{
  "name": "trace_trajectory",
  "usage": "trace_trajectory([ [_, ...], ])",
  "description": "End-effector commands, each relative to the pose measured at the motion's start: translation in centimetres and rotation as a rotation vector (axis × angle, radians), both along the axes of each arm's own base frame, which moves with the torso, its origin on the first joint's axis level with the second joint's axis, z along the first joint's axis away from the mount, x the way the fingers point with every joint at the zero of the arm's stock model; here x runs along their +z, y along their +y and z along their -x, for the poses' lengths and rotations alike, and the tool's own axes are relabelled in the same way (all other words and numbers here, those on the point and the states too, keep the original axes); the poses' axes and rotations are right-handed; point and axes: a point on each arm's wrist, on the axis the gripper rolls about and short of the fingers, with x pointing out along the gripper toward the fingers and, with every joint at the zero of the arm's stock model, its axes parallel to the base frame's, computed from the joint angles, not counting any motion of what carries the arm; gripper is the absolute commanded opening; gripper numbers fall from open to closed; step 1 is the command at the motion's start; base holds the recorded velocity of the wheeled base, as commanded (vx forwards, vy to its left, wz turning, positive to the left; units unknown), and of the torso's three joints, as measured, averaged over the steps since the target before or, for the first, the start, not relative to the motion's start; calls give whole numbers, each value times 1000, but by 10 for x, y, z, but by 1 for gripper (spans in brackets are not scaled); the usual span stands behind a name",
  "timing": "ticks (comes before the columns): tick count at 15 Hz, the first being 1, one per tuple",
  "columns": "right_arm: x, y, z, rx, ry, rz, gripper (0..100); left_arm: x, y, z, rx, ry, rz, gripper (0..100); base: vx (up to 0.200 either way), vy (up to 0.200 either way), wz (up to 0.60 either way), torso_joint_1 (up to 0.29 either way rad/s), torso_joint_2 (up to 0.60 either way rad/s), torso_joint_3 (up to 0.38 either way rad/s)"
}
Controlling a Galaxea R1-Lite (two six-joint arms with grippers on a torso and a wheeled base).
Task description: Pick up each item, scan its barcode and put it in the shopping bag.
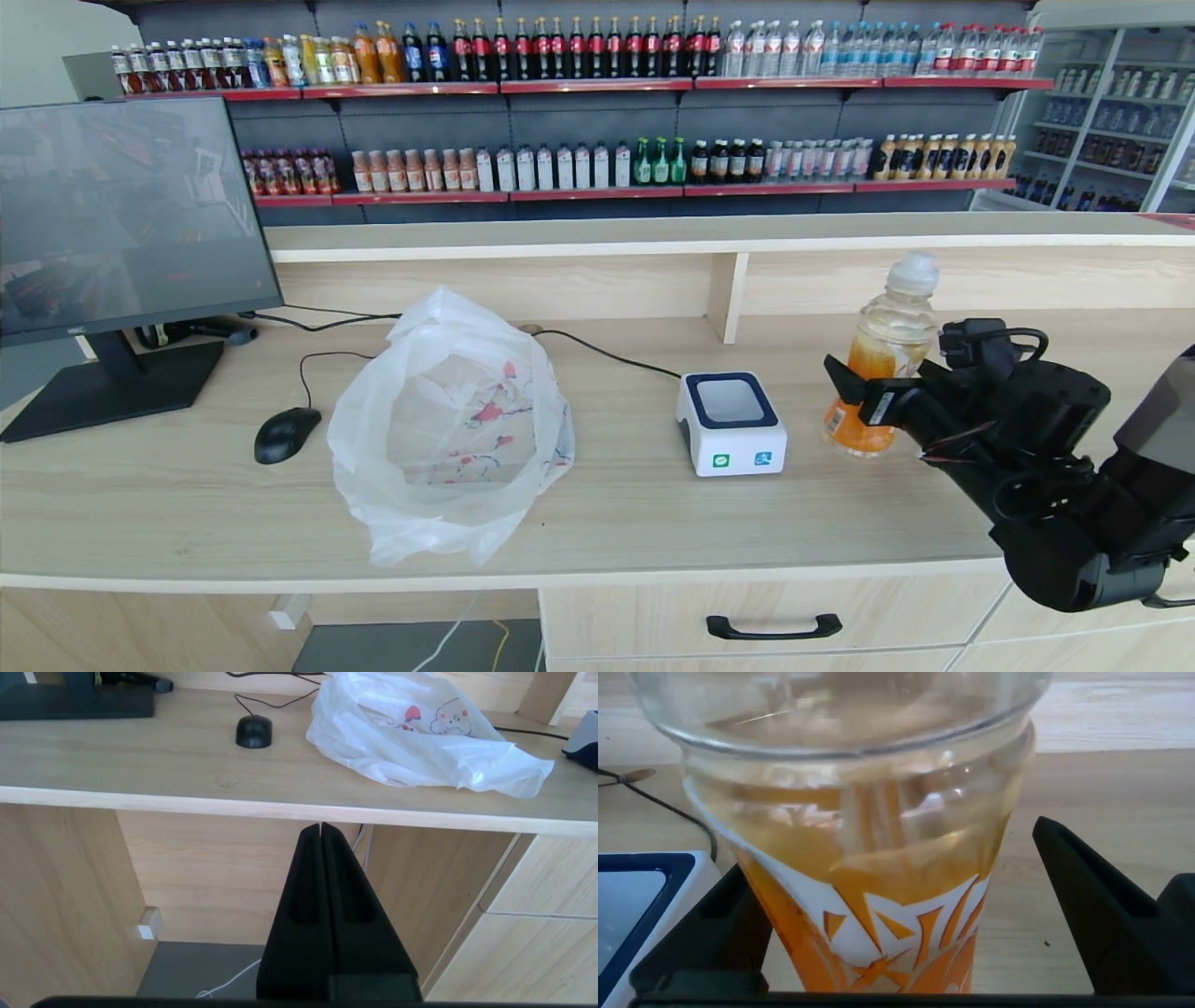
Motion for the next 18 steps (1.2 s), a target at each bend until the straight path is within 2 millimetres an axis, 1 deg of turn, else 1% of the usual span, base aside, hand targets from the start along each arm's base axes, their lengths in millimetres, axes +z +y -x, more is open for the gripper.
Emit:
trace_trajectory([
  [1,0,0,-3,-2,-8,-2,100,0,0,0,0,-1,0,0,0,0,0,0,0,0],
  [6,-4,0,-4,-2,4,3,100,0,0,0,0,-1,0,0,0,0,0,0,0,0],
  [7,-4,0,-4,-2,4,3,0,0,0,0,0,1,0,0,0,0,0,0,0,0],
  [14,-3,0,-3,-2,4,1,0,0,0,0,0,-1,0,0,0,0,0,0,0,0],
  [18,2,0,-2,0,-11,1,0,0,0,0,0,-1,0,0,0,0,0,0,0,0],
])
